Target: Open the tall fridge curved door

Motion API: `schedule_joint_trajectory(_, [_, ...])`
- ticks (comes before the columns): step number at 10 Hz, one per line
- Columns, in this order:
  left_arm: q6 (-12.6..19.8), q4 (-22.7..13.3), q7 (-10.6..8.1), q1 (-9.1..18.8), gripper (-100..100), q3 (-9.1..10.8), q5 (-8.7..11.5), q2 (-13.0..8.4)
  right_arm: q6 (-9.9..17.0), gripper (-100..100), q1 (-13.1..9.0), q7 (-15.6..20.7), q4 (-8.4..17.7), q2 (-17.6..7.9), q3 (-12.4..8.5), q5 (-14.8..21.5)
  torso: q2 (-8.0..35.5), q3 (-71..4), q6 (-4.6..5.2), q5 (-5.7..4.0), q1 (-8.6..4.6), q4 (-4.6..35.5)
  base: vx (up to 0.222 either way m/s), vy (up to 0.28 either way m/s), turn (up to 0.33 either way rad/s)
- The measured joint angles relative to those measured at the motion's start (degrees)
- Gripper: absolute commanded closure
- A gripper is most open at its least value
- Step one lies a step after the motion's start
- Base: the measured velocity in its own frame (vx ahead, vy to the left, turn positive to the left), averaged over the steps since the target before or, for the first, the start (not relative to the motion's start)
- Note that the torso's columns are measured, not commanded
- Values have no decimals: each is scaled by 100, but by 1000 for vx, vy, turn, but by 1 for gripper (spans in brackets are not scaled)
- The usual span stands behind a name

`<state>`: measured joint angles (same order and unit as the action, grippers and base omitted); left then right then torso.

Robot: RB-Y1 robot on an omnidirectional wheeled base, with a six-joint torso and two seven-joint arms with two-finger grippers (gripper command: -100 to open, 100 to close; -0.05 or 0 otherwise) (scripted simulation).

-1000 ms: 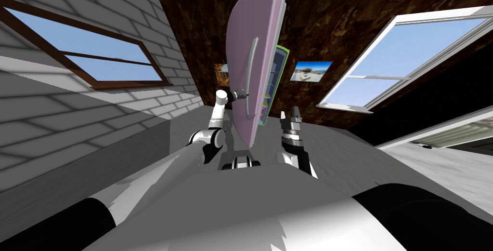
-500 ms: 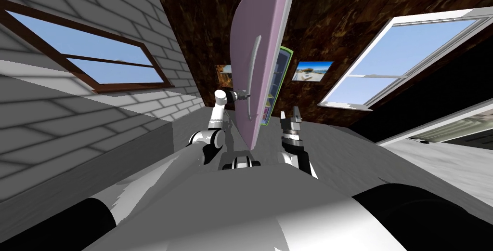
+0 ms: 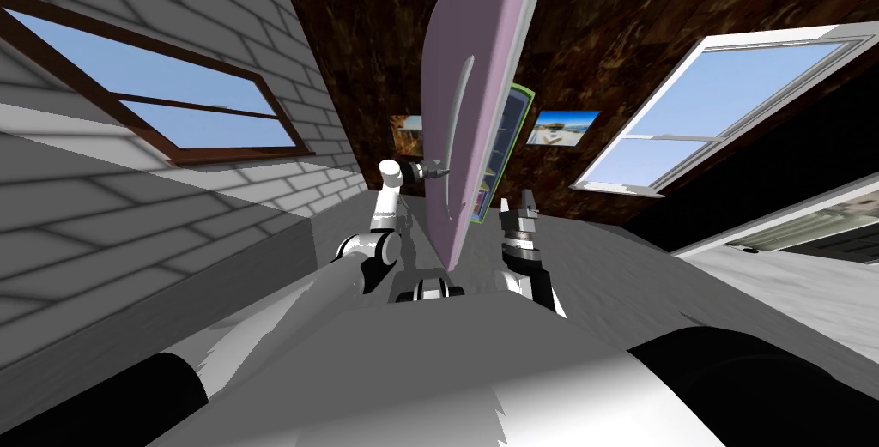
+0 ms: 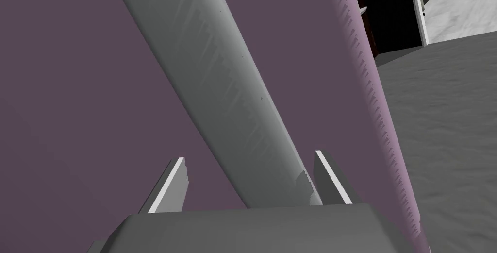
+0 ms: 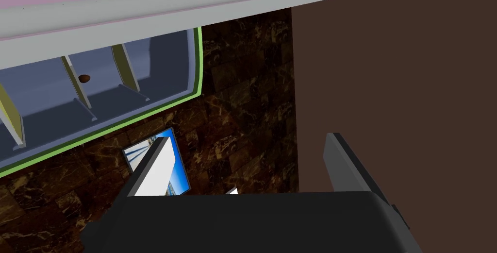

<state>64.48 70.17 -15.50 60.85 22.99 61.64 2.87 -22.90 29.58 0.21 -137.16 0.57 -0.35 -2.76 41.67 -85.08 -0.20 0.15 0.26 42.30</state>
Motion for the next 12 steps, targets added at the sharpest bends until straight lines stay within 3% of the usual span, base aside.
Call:
schedule_joint_trajectory(2, [192, 44, 56, -32, 100, 10, 156, 0, 0, 0, 0, 0, 0, 0, 0, 0, -9, -6, -1, 0, 2, -2, 44, 264, -19])
schedule_joint_trajectory(3, [271, 88, 65, -44, -100, 14, 206, 0, 0, 0, 0, 0, 0, 0, 0, 0, -2, -2, 0, -1, -6, -3, 7, 74, 57])
schedule_joint_trajectory(5, [459, 96, -148, 115, -100, 19, 201, -105, 0, 0, 0, 0, 0, 3, 3, 0, 28, 19, 28, -38, -113, 11, 0, -80, 76])
schedule_joint_trajectory(8, [608, 188, -514, 431, -100, 71, 193, -276, 0, 0, 0, 0, -1, 4, 3, 0, 59, 48, 20, -13, -21, -2, 26, -75, 28])
schedule_joint_trajectory(9, [625, 194, -547, 445, 0, 72, 194, -281, 0, 0, 0, 0, 0, 3, 3, 0, 65, 53, 22, -8, -1, -3, 1, -11, -1])
schedule_joint_trajectory(12, [626, 194, -544, 445, 0, 70, 195, -278, 0, 0, -1, 0, 0, 3, 2, 0, 61, 50, 19, -13, -22, -3, 0, 0, 0])
